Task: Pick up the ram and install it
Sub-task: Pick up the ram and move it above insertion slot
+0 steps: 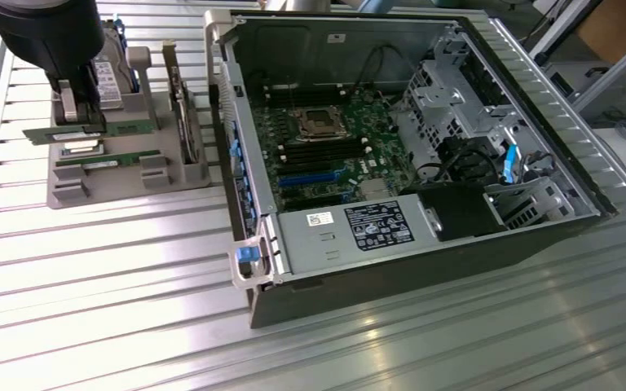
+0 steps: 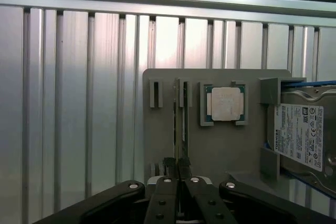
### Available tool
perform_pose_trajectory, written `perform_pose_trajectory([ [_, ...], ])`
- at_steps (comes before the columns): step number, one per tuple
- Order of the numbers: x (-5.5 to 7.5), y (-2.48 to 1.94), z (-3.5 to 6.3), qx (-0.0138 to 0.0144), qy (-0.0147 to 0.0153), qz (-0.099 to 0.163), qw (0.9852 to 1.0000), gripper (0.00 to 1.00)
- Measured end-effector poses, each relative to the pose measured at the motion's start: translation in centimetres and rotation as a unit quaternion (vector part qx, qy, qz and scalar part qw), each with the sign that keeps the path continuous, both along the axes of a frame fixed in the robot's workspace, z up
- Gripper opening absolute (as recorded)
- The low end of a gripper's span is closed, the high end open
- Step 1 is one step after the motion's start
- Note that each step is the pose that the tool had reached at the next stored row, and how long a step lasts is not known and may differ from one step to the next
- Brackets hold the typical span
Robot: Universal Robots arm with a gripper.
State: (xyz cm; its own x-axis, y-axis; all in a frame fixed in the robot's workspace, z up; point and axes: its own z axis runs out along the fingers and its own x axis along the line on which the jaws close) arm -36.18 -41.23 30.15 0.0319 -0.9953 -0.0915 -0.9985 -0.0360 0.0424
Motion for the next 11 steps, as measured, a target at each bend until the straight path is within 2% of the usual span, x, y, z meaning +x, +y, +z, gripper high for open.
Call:
perform_pose_trajectory([
  [11, 0.00, -0.01, 0.85, 0.0051, 0.0000, 0.000, 1.0000, 0.12],
])
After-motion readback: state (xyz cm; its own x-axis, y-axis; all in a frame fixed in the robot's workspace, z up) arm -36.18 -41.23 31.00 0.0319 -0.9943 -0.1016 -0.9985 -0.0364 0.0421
